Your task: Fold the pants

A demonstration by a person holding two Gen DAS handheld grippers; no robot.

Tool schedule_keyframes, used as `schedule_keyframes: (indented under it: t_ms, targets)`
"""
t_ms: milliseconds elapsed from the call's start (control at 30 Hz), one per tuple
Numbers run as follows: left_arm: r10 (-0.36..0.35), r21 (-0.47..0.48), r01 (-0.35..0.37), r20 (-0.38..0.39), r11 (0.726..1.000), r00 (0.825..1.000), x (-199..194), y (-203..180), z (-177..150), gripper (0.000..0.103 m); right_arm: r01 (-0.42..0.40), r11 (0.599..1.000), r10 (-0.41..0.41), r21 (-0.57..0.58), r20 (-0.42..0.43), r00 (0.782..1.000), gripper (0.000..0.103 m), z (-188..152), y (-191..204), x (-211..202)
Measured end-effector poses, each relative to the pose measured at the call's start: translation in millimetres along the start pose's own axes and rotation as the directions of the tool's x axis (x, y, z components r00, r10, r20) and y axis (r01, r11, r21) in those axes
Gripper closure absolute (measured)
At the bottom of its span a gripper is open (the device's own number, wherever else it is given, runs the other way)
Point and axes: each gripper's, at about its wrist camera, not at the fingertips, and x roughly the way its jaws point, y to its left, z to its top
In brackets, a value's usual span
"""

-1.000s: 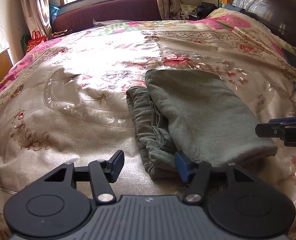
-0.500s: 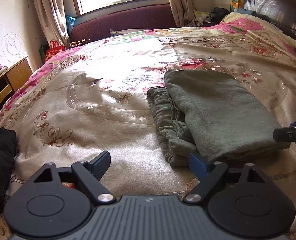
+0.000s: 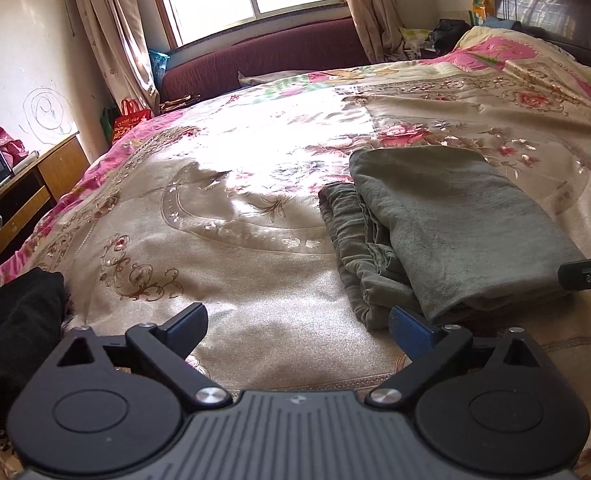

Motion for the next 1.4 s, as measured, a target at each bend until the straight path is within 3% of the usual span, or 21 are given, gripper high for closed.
schedule_keyframes:
  t_ms: [67,200,567,1400]
  targets:
    - [0.005,-0.003,-0.005,0.002,1.000,1.000,-1.3,0.7,-0.4,0.000,0.009,1.000,-0.009,-0.011,0.008,1.000,0.053,0.6,0.6,-1.0]
    - [0.003,-0.017,-0.003,0.001,1.000,1.000,-3.0,2.9,-1.7,0.000,0.057,0.998,-0.056,-0.026,0.018,0.998,0.039,0.0,2.5,-1.6]
    - [-0.006,0.003,0.006,0.006,1.000,1.000,-7.4,-4.1,0.7,0.000,0.055,0.998,-0.055,-0.024,0.025,0.998,0.039,-2.6,0.3,-1.8]
    - [-0.055,-0.023,0.053,-0.106,0.998,0.993,2.5,-18.2,1.8,0.000,0.031,1.000,-0.031,-0.006,0.006,1.000,0.039,-11.0,-1.8,1.2]
